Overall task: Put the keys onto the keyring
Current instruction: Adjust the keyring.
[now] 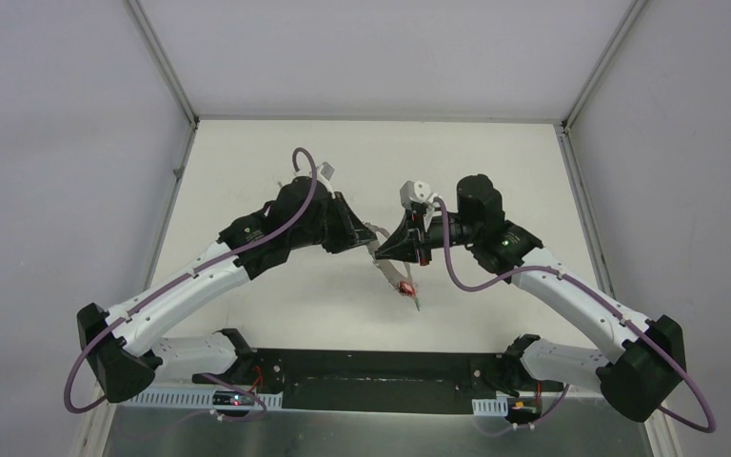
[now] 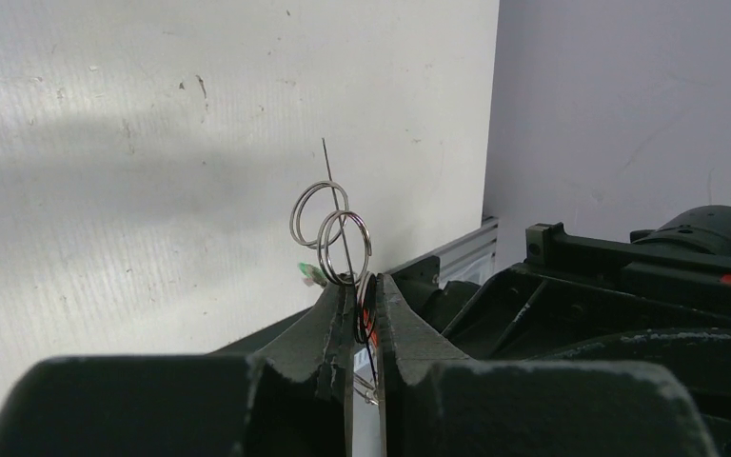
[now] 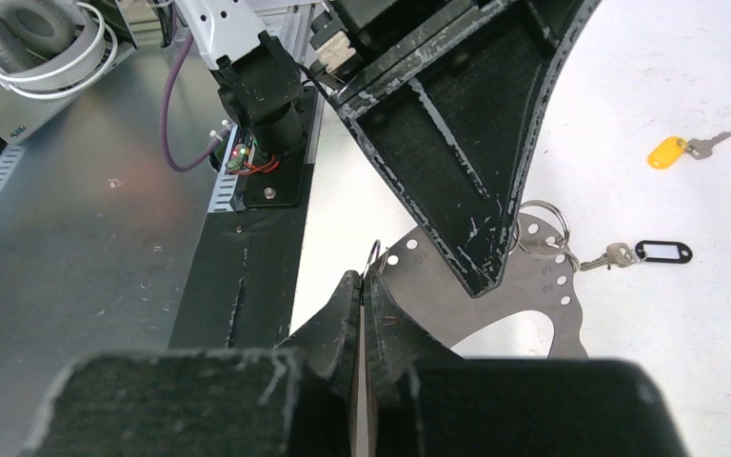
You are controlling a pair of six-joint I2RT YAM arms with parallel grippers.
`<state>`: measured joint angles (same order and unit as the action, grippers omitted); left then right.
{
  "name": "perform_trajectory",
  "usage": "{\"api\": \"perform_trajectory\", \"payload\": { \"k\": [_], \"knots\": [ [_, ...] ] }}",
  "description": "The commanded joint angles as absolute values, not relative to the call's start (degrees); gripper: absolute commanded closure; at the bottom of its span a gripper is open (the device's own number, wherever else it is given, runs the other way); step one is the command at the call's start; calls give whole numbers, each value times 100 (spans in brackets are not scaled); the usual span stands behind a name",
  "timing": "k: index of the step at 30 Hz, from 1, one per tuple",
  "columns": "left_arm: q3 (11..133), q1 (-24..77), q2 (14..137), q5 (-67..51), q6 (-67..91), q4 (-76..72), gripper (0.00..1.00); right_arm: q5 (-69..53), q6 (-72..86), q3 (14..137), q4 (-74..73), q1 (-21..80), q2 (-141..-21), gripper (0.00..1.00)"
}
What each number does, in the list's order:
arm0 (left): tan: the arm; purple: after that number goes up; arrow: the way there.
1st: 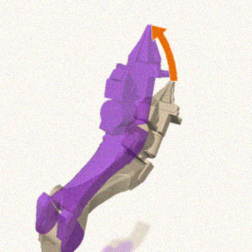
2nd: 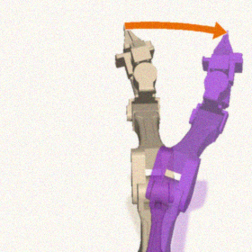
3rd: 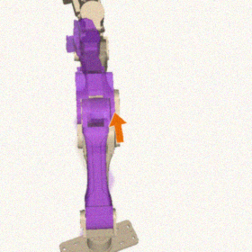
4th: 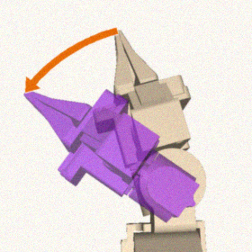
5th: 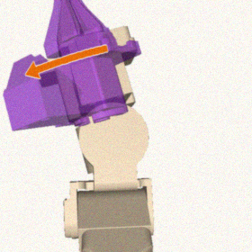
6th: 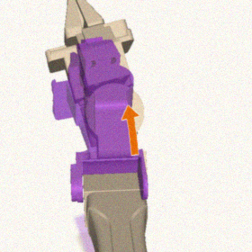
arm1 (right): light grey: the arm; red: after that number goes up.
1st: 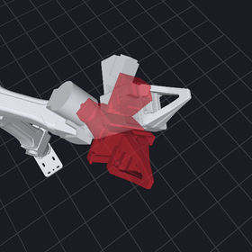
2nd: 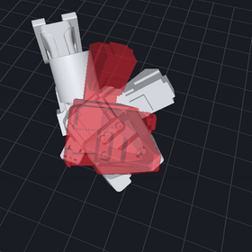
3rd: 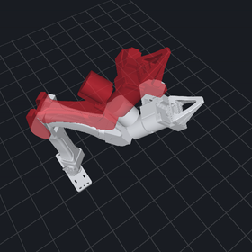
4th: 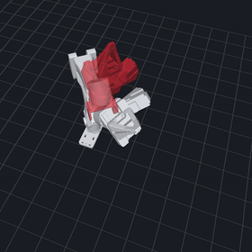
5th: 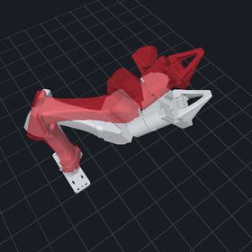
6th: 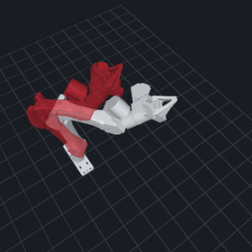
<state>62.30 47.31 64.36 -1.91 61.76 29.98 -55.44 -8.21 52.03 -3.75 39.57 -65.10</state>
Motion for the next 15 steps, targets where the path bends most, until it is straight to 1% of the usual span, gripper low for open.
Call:
{"api": "perform_trajectory", "payload": {
  "k": [1,5,11,15],
  "knots": [
    [6513,4658,6655,10,5723,3132,100,-6485,-1426,5408,-180,4017,-6348,100],
    [6664,4657,6827,-256,5562,3182,100,-6504,-1719,5433,-241,4025,-6361,100],
    [6916,4647,7057,-483,5337,3327,100,-6661,-2258,5752,-803,4025,-6518,100],
    [6978,4637,7142,-525,5233,3378,100,-6695,-2370,5803,-760,4025,-6539,100]
  ]
}}
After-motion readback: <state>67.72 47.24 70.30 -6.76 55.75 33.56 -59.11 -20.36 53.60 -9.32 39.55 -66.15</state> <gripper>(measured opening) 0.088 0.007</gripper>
